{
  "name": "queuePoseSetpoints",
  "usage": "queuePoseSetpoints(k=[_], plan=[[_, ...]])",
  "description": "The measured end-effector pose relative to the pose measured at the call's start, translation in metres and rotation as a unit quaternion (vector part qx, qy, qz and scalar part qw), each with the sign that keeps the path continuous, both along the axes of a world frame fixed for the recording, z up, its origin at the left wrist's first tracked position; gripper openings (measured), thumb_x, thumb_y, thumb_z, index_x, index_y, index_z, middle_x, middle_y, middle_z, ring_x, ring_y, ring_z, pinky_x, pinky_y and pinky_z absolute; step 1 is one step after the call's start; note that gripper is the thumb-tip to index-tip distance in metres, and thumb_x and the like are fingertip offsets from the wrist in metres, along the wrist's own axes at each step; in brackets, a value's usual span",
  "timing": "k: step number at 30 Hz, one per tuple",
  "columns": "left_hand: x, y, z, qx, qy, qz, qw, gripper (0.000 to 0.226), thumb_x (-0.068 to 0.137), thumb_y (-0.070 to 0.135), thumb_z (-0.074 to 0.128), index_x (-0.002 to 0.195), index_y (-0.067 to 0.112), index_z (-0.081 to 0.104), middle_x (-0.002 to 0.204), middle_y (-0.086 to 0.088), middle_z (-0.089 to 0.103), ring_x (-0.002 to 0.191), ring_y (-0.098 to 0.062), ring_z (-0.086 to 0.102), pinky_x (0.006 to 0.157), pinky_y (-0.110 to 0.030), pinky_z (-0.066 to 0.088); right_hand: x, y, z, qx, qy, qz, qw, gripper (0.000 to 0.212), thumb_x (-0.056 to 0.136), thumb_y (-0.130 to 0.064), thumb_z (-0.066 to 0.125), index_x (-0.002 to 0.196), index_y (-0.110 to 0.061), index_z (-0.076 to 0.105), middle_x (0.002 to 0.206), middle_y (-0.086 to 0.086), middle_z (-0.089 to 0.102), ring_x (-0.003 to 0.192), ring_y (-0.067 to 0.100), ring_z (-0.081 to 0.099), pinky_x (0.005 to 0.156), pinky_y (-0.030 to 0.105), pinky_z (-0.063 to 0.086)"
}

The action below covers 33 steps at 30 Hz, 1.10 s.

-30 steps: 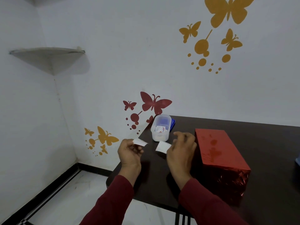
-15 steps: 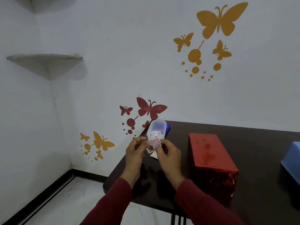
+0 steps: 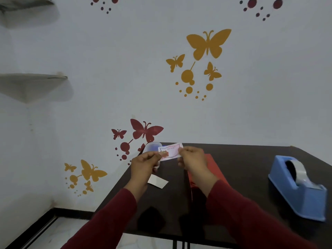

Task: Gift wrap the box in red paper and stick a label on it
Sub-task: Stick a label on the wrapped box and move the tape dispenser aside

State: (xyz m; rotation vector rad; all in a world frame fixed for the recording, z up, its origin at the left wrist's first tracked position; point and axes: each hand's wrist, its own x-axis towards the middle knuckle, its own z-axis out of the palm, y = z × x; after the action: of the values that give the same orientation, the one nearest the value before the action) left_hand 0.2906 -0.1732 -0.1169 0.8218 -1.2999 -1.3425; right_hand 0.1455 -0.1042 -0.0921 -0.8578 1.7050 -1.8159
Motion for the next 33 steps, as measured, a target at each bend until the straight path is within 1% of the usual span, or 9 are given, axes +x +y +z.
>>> queuePoseSetpoints(k=[5,8,14,19,23,26,29,31,33], plan=[[-0.051,0.002,0.027,0.053,-0.084,-0.015,0.995,0.024,0.071,0.027,0.091,0.064,0.015,0.071,0.058,-0.002,0.059,0.045,-0.013,0.043,0.046,-0.022,0.036,-0.057,0.018,0.033,0.092,0.135,-0.086,0.983,0.015,0.078,-0.014,0.076,0.065,-0.018,0.072,0.068,0.009,0.075,0.068,0.026,0.075,0.077,0.043,0.065],[-0.080,0.002,0.031,0.058,-0.145,-0.029,0.987,0.028,0.067,0.026,0.092,0.065,0.012,0.069,0.053,-0.002,0.057,0.038,-0.012,0.038,0.039,-0.020,0.031,-0.086,0.021,0.036,0.178,0.163,-0.111,0.964,0.011,0.073,-0.022,0.078,0.070,-0.012,0.077,0.057,0.001,0.073,0.060,0.020,0.073,0.075,0.037,0.065],[-0.116,-0.003,0.028,0.056,-0.245,0.018,0.968,0.025,0.068,0.026,0.090,0.070,0.008,0.073,0.051,0.000,0.063,0.034,-0.011,0.044,0.045,-0.020,0.037,-0.121,0.017,0.015,0.232,0.073,-0.125,0.962,0.023,0.062,-0.025,0.090,0.075,-0.009,0.079,0.049,0.001,0.067,0.049,0.015,0.060,0.062,0.029,0.056],[-0.124,-0.012,0.019,0.064,-0.287,0.038,0.955,0.045,0.052,0.033,0.095,0.083,0.006,0.077,0.064,-0.003,0.073,0.045,-0.014,0.055,0.052,-0.022,0.044,-0.129,0.004,0.002,0.266,0.105,-0.128,0.950,0.040,0.061,-0.037,0.092,0.085,-0.011,0.074,0.086,0.005,0.073,0.086,0.021,0.072,0.063,0.025,0.049],[-0.128,-0.021,0.013,0.049,-0.316,0.047,0.946,0.042,0.053,0.032,0.095,0.080,0.006,0.076,0.068,-0.005,0.075,0.053,-0.018,0.064,0.060,-0.027,0.053,-0.131,-0.002,-0.008,0.263,0.133,-0.114,0.949,0.035,0.062,-0.039,0.090,0.082,-0.014,0.078,0.081,0.000,0.073,0.074,0.019,0.068,0.046,0.019,0.038],[-0.130,-0.026,0.009,0.033,-0.326,0.047,0.944,0.036,0.055,0.032,0.094,0.073,0.008,0.074,0.065,-0.005,0.073,0.054,-0.020,0.065,0.059,-0.025,0.050,-0.134,-0.001,-0.015,0.238,0.131,-0.112,0.956,0.024,0.062,-0.028,0.091,0.075,-0.014,0.076,0.080,0.003,0.073,0.080,0.020,0.071,0.063,0.021,0.050],[-0.130,-0.026,0.003,0.011,-0.339,0.049,0.939,0.032,0.058,0.030,0.093,0.061,0.016,0.065,0.064,0.002,0.066,0.063,-0.019,0.064,0.057,-0.024,0.043,-0.137,0.002,-0.019,0.210,0.130,-0.109,0.963,0.049,0.064,-0.018,0.089,0.111,-0.017,0.075,0.113,0.007,0.070,0.106,0.025,0.067,0.081,0.023,0.049],[-0.130,-0.028,-0.004,0.010,-0.302,0.059,0.952,0.022,0.066,0.022,0.087,0.075,0.019,0.068,0.080,0.000,0.070,0.080,-0.019,0.067,0.072,-0.029,0.053,-0.142,-0.005,-0.022,0.206,0.104,-0.094,0.968,0.052,0.071,-0.014,0.082,0.122,-0.017,0.072,0.127,0.006,0.068,0.114,0.025,0.065,0.093,0.026,0.052],[-0.133,-0.030,-0.012,0.025,-0.266,0.040,0.963,0.014,0.074,0.021,0.075,0.085,0.015,0.072,0.088,-0.011,0.072,0.084,-0.024,0.070,0.080,-0.035,0.057,-0.142,-0.007,-0.022,0.224,0.105,-0.055,0.967,0.035,0.080,-0.021,0.075,0.115,-0.020,0.073,0.128,0.006,0.069,0.110,0.023,0.065,0.093,0.029,0.053]])
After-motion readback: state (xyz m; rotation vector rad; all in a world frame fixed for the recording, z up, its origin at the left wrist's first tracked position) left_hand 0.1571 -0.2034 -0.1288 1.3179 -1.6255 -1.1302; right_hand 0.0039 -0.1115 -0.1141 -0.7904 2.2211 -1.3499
